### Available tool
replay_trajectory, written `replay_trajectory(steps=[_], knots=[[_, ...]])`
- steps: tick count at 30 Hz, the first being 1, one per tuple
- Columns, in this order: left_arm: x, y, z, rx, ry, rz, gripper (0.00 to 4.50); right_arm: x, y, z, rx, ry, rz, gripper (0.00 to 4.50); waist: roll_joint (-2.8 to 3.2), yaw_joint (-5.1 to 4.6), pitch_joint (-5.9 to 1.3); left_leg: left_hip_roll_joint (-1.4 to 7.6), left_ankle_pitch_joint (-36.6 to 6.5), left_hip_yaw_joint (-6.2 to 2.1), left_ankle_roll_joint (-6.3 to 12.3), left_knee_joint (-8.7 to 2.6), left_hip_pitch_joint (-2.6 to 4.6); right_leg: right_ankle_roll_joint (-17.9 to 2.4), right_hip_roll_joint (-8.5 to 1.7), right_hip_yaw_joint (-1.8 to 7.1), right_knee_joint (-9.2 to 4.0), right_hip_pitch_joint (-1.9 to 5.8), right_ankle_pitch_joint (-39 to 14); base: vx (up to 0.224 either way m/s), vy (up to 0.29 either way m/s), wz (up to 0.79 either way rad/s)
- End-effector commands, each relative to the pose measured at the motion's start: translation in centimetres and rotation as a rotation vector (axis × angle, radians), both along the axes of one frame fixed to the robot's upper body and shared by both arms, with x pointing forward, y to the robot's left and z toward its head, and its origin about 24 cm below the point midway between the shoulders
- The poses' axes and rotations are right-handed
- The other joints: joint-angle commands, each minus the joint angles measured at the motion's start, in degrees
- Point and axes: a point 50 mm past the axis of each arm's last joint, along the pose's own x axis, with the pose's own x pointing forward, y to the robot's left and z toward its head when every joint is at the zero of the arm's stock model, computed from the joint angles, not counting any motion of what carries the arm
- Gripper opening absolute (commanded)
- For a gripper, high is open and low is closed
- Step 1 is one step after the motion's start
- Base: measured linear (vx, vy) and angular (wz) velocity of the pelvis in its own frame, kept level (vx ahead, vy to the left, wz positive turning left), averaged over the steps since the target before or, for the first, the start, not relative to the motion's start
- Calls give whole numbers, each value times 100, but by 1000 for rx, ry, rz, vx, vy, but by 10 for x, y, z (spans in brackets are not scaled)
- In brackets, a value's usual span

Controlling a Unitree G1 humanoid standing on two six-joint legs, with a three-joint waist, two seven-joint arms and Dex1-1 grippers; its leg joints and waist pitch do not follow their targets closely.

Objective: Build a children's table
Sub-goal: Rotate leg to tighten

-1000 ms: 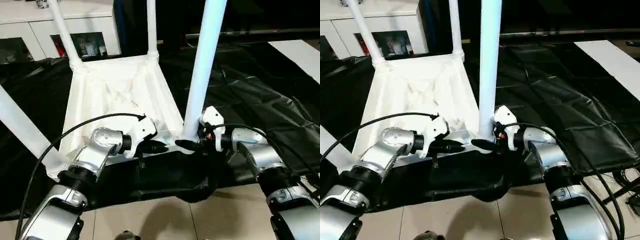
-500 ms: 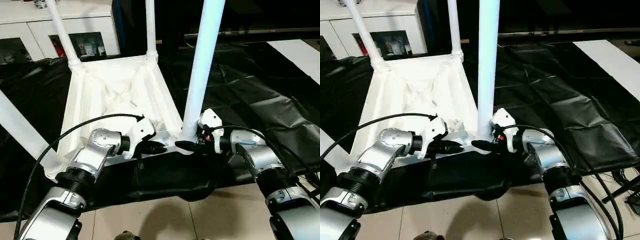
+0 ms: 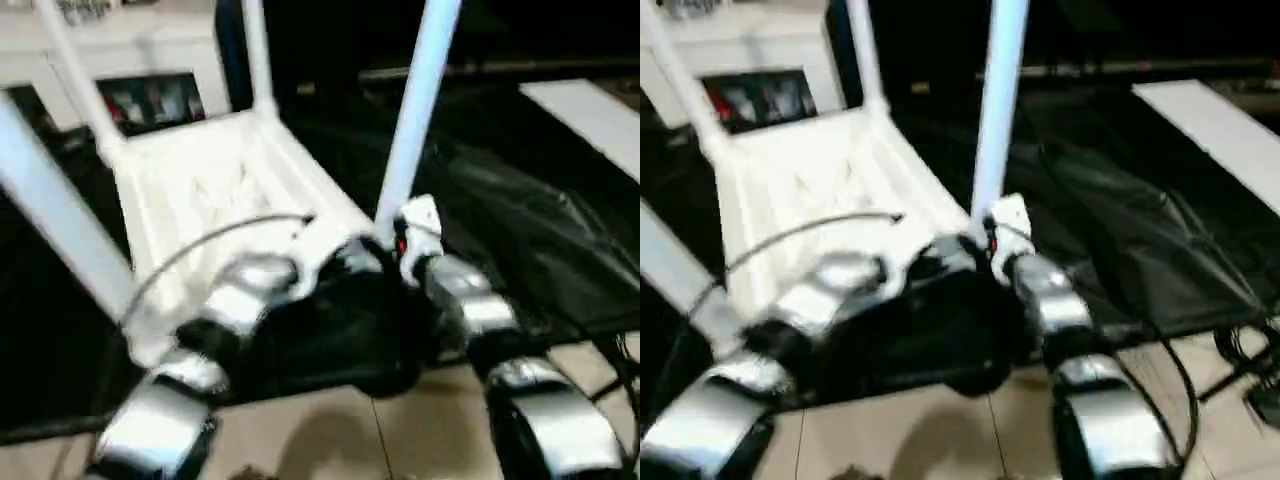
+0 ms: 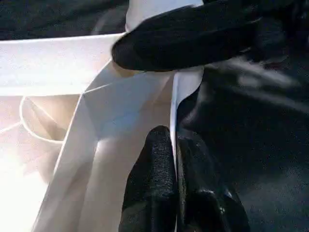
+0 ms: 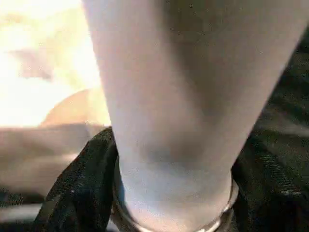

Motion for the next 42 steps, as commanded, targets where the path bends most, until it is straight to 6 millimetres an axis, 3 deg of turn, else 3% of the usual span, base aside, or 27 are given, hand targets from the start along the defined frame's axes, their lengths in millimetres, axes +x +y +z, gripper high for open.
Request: replay_trajectory(steps=[1, 2, 7, 10, 11, 13, 15, 19, 20, 23, 27, 31, 34, 35, 42], knots=[[12, 18, 5, 4, -62, 197, 0, -10, 8, -21, 15, 91, -13, 274, -104, 4, -403, 89, -1441, -55, 161, -398, 68, -953, -343, 247, -512, 304, -2114, 0, 0, 0], [13, 13, 5, 11, -74, 187, 0, -9, 16, -17, 32, 76, 14, 274, -88, 8, -400, 90, -1440, -50, 238, -403, 69, -944, -333, 245, -524, 292, -2059, 0, 0, 0], [11, 10, 5, -1, -74, 133, 0, -6, 18, -13, 38, 56, 26, 274, -84, 2, -405, 100, -1506, -61, 256, -417, 64, -1016, -332, 242, -499, 315, -1894, 0, 0, 0], [10, 11, 4, -2, -72, 97, 0, -4, 17, -7, 73, 22, 21, 343, -87, 8, -400, 100, -1534, -56, 272, -416, 69, -1049, -343, 246, -499, 317, -1912, 0, 0, 0], [8, 13, 5, -12, -73, 60, 0, -1, 14, -1, 95, -11, 38, 346, -83, 7, -399, 97, -1564, -55, 289, -415, 67, -1041, -346, 245, -509, 319, -1944, 0, 0, 0], [7, 16, 6, -19, -76, 26, 0, 0, 8, 3, 77, -38, 74, 365, -114, -29, -398, 90, -1481, -78, 319, -430, -5, -998, -337, 223, -478, 387, -1875, 0, 0, 0], [6, 21, 7, -19, -78, 0, 0, 0, 1, 6, 51, -53, 126, 386, -94, -26, -409, 99, -1450, -64, 348, -408, 40, -1010, -350, 237, -498, 341, -1872, 0, 0, 0], [4, 34, 9, -23, -83, -54, 0, -1, -20, 14, -8, -74, 235, 419, -125, -19, -419, 102, -1287, -49, 447, -391, 28, -1148, -342, 239, -461, 361, -1643, 0, 0, 0], [3, 37, 10, -28, -83, -77, 0, -3, -24, 15, -25, -66, 283, 432, -106, 8, -419, 116, -1204, -40, 503, -379, 35, -1185, -329, 243, -445, 348, -1525, 0, 0, 0], [-6, 41, 12, -54, -63, -192, 0, -13, -32, 17, -70, -45, 486, 446, -124, 57, -437, 137, -1066, -34, 596, -360, 18, -1262, -325, 241, -385, 352, -1260, 0, 0, 0], [-15, 43, 12, -65, -30, -302, 0, -20, -33, 17, -85, -25, 622, 446, -129, 82, -439, 151, -1000, -26, 663, -346, 10, -1345, -326, 240, -369, 334, -1188, 0, 0, 0], [-28, 45, 14, -110, 49, -412, 0, -27, -31, 16, -92, -2, 737, 446, -100, 96, -429, 184, -1111, -25, 575, -362, 28, -1378, -332, 254, -373, 297, -1369, 0, 0, 0], [-29, 45, 15, -109, 45, -410, 0, -28, -28, 15, -85, 7, 761, 446, -118, 156, -420, 191, -1140, -18, 516, -372, 55, -1354, -331, 271, -374, 273, -1391, 0, 0, 0], [-29, 46, 15, -108, 44, -406, 0, -27, -25, 15, -78, 0, 761, 419, -157, 164, -421, 182, -1104, -18, 502, -377, 39, -1329, -336, 269, -369, 292, -1369, 0, 0, 0], [-32, 49, 16, -107, 57, -409, 0, -27, -24, 16, -68, 0, 774, 367, -151, 167, -431, 175, -970, -25, 497, -368, 20, -1279, -345, 267, -347, 304, -1328, 0, 0, 0]])
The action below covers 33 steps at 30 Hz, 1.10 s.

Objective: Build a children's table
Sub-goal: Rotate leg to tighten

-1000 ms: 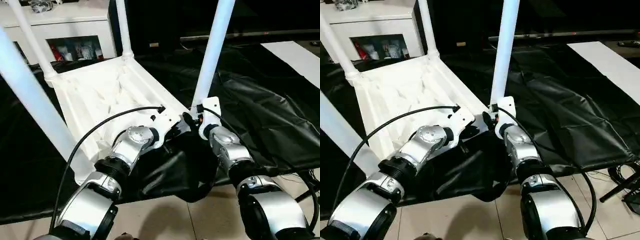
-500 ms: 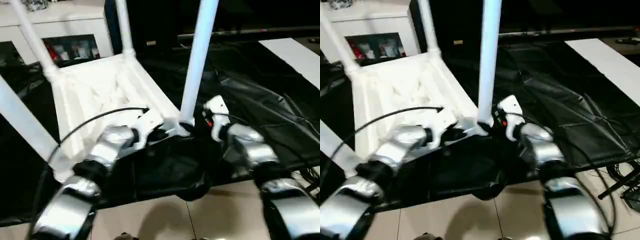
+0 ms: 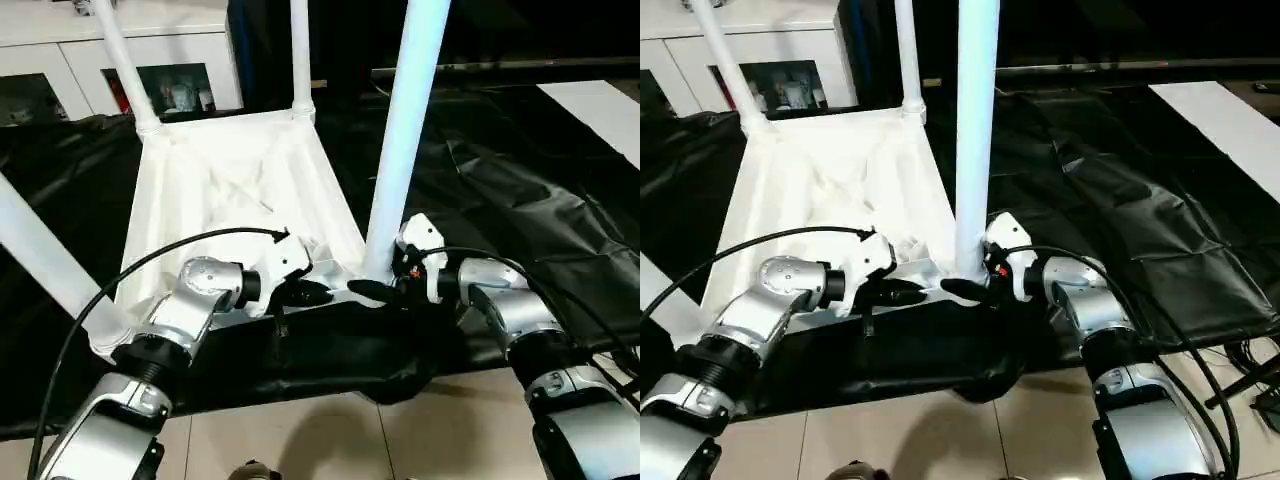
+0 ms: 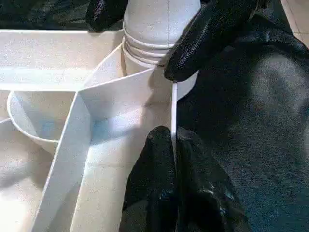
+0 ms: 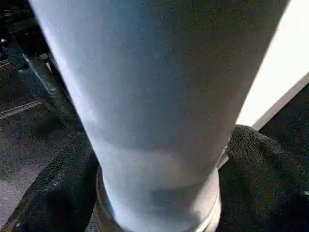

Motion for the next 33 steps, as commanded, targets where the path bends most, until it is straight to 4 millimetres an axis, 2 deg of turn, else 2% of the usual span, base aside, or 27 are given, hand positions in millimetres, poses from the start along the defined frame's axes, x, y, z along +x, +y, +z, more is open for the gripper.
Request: replay_trajectory(steps=[1, 3, 8, 14, 15, 16, 17, 19, 20, 23, 24, 25, 26, 27, 28, 30, 31, 33], knots=[[-1, -8, 11, -70, -22, -45, 0, 2, 1, 4, 1, -10, 10, 362, -129, 6, -441, 168, -967, -31, 502, -360, 66, -1258, -340, 274, -341, 346, -1336, 0, 0, 0], [-2, -8, 11, -69, -21, -44, 0, 1, 1, 3, 0, -15, 8, 347, -152, -1, -436, 159, -971, -27, 509, -357, 66, -1242, -336, 273, -349, 344, -1366, 0, 0, 0], [-3, -6, 10, -66, -14, -41, 0, 1, 2, 3, 5, -16, 10, 293, -154, 3, -440, 163, -943, -31, 505, -355, 67, -1227, -341, 273, -343, 348, -1380, 0, 0, 0], [-4, -4, 8, -54, -5, -28, 0, 3, 1, 1, 2, -29, -29, 275, -144, -2, -445, 161, -896, -28, 512, -348, 68, -1270, -339, 275, -331, 346, -1263, 0, 0, 0], [-1, -3, 6, -42, -12, 8, 0, 7, 0, 0, 10, -48, -112, 274, -121, -21, -441, 158, -913, -31, 485, -352, 68, -1282, -339, 277, -334, 341, -1273, 0, 0, 0], [2, -2, 5, -29, -19, 40, 0, 9, 0, -1, 23, -53, -162, 274, -121, -21, -441, 158, -913, -31, 485, -352, 68, -1282, -339, 277, -334, 341, -1273, 0, 0, 0], [9, -2, 2, -4, -39, 119, 0, 14, 0, -4, 48, -54, -276, 274, -125, -62, -424, 145, -987, -28, 432, -363, 70, -1262, -332, 282, -361, 328, -1373, 0, 0, 0], [12, -2, 1, 5, -50, 157, 0, 15, -1, -6, 56, -51, -332, 273, -141, -98, -424, 131, -1096, -45, 308, -378, 85, -1192, -332, 274, -382, 346, -1583, 0, 0, 0], [17, -3, 0, 17, -63, 208, 0, 17, 0, -9, 61, -40, -399, 273, -115, -103, -423, 131, -1152, -50, 268, -378, 97, -1151, -342, 274, -396, 348, -1683, 0, 0, 0], [20, -4, 0, 25, -74, 246, 0, 18, 1, -12, 61, -33, -466, 273, -132, -126, -424, 126, -1120, -40, 310, -373, 79, -1129, -335, 280, -401, 342, -1619, 0, 0, 0], [27, -6, -1, 42, -97, 332, 0, 20, 3, -18, 68, -7, -585, 272, -111, -120, -431, 121, -1153, -44, 305, -366, 90, -1128, -339, 276, -399, 348, -1641, 0, 0, 0], [31, -8, 0, 45, -109, 378, 0, 21, 4, -20, 73, 6, -650, 272, -116, -139, -420, 115, -1131, -34, 301, -370, 89, -1118, -318, 283, -413, 329, -1635, 0, 0, 0], [35, -11, 1, 50, -122, 428, 0, 22, 6, -23, 76, 22, -719, 272, -87, -156, -418, 107, -1193, -43, 226, -378, 107, -1113, -310, 279, -424, 318, -1706, 0, 0, 0], [40, -16, 2, 51, -132, 495, 0, 23, 11, -26, 71, 41, -806, 272, -93, -144, -428, 104, -1259, -54, 164, -380, 120, -1092, -324, 263, -431, 337, -1783, 0, 0, 0], [44, -21, 3, 53, -145, 538, 0, 23, 19, -28, 70, 46, -842, 272, -98, -149, -418, 104, -1282, -51, 141, -385, 111, -1074, -326, 270, -441, 325, -1810, 0, 0, 0], [44, -23, 4, 54, -148, 548, 0, 24, 21, -28, 71, 48, -848, 272, -106, -145, -434, 90, -1248, -47, 136, -377, 106, -1053, -326, 270, -436, 334, -1769, 0, 0, 0], [46, -29, 5, 54, -159, 558, 0, 24, 32, -27, 80, 52, -852, 272, -102, -130, -442, 91, -1170, -47, 201, -367, 87, -1079, -333, 274, -420, 340, -1584, 0, 0, 0], [46, -32, 4, 53, -161, 551, 0, 24, 35, -27, 87, 55, -852, 272, -103, -117, -463, 97, -1046, -47, 287, -356, 73, -1149, -332, 270, -380, 357, -1282, 0, 0, 0]])
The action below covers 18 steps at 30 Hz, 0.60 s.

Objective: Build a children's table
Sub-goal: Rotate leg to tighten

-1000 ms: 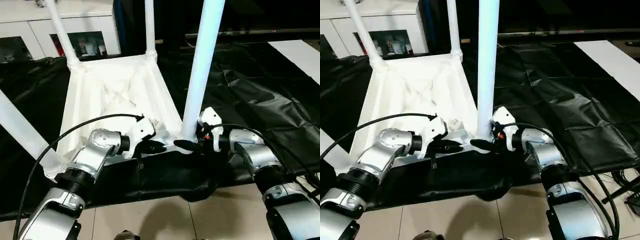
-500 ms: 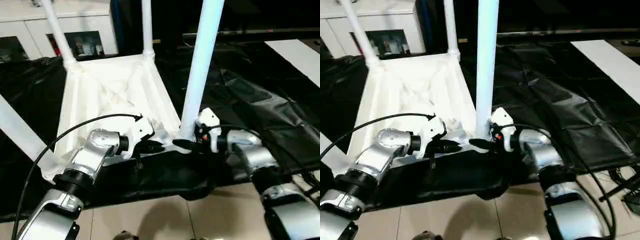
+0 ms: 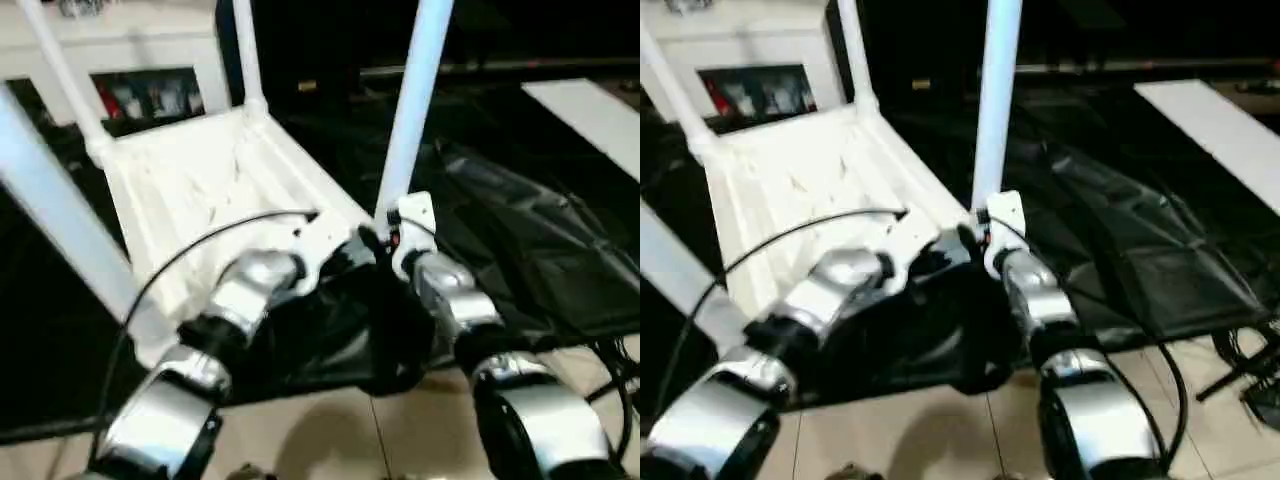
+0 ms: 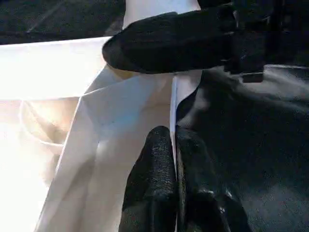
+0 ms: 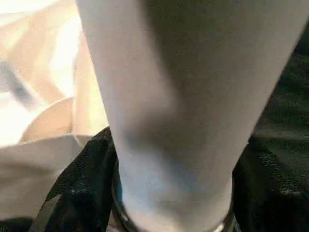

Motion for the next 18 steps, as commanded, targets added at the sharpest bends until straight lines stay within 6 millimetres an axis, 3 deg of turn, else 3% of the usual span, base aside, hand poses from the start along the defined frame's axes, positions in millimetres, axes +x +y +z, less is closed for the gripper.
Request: replay_trajectory(steps=[1, 5, 8, 10, 11, 13, 14, 18], knots=[[12, 21, 4, 4, -56, 185, 0, -8, 1, -17, 38, 80, -22, 272, -76, 13, -466, 102, -1010, -43, 311, -368, 64, -1168, -328, 262, -386, 352, -1202, 0, 0, 0], [9, 17, 2, 2, -53, 139, 0, -7, 3, -15, 45, 71, -23, 272, -70, 7, -446, 101, -1129, -37, 372, -373, 67, -1206, -329, 255, -406, 356, -1262, 0, 0, 0], [9, 18, 1, -2, -54, 121, 0, -5, 1, -10, 66, 41, -28, 344, -72, 10, -449, 108, -1149, -42, 340, -379, 70, -1176, -336, 259, -408, 360, -1338, 0, 0, 0], [7, 18, 2, -13, -62, 88, 0, -3, -1, -5, 77, 6, -14, 347, -78, 9, -446, 104, -1199, -43, 361, -381, 68, -1150, -344, 260, -410, 357, -1386, 0, 0, 0], [7, 18, 2, -13, -62, 88, 0, -3, -1, -5, 77, 6, -14, 354, -88, -22, -440, 97, -1178, -56, 351, -391, 25, -1125, -341, 246, -402, 394, -1411, 0, 0, 0], [7, 20, 2, -13, -62, 72, 0, -1, -4, 0, 71, -15, 16, 386, -100, -25, -450, 97, -1146, -49, 367, -376, 43, -1122, -342, 247, -410, 383, -1417, 0, 0, 0], [4, 28, 3, -19, -60, 21, 0, 1, -16, 10, 41, -55, 143, 390, -100, -29, -450, 97, -1129, -40, 404, -369, 48, -1156, -337, 250, -409, 374, -1391, 0, 0, 0], [1, 35, 3, -18, -58, -18, 0, -1, -27, 17, 8, -71, 263, 424, -105, -7, -449, 103, -1045, -28, 562, -346, 36, -1240, -320, 248, -382, 386, -1186, 0, 0, 0]])
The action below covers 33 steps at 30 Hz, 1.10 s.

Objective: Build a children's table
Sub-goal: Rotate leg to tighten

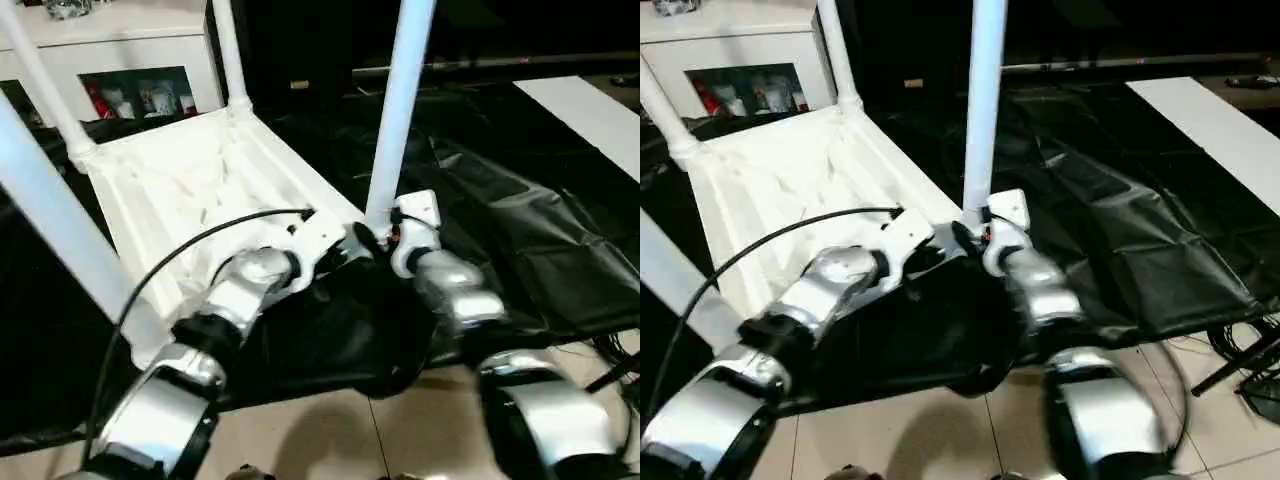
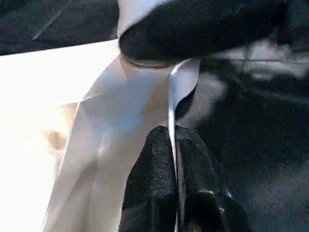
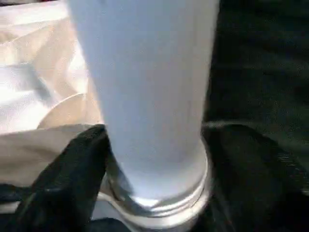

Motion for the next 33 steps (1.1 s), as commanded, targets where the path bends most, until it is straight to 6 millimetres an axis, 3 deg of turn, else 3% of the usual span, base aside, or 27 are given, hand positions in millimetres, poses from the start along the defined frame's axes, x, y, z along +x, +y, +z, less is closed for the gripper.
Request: replay_trajectory(steps=[1, 3, 5, 9, 13, 16, 23, 33], knots=[[-2, 18, 3, -39, -22, -21, 0, -4, -14, 7, -47, -27, 143, 431, -114, 45, -449, 108, -1024, -25, 578, -340, 39, -1245, -330, 255, -377, 392, -1173, 0, 0, 0], [-9, 21, 5, -65, -1, -112, 0, -14, -24, 8, -133, -15, 333, 442, -129, 89, -442, 118, -1039, -22, 636, -331, 32, -1253, -315, 239, -378, 413, -1196, 0, 0, 0], [-14, 22, 6, -77, 15, -169, 0, -18, -28, 9, -157, -14, 390, 442, -119, 95, -440, 136, -1054, -19, 657, -334, 38, -1249, -325, 250, -377, 378, -1237, 0, 0, 0], [-25, 21, 8, -98, 64, -292, 0, -22, -31, 13, -138, -10, 487, 442, -122, 90, -431, 151, -1270, -26, 504, -349, 66, -1228, -345, 258, -406, 358, -1688, 0, 0, 0], [-34, 19, 10, -133, 109, -376, 0, -28, -28, 15, -94, 10, 608, 442, -113, 108, -433, 179, -1206, -30, 510, -357, 70, -1312, -331, 266, -369, 339, -1509, 0, 0, 0], [-36, 19, 10, -134, 110, -379, 0, -31, -24, 13, -104, 37, 661, 442, -120, 177, -419, 173, -1183, -17, 529, -355, 86, -1306, -330, 273, -381, 318, -1514, 0, 0, 0], [-37, 21, 11, -127, 114, -372, 0, -33, -19, 7, -152, 62, 703, 382, -138, 191, -423, 161, -1204, -31, 401, -364, 70, -1132, -351, 276, -394, 333, -1762, 0, 0, 0], [-37, 24, 11, -124, 116, -360, 0, -32, -18, 7, -133, 49, 684, 297, -146, 181, -425, 155, -1129, -30, 434, -358, 64, -1126, -340, 271, -390, 332, -1698, 0, 0, 0]])
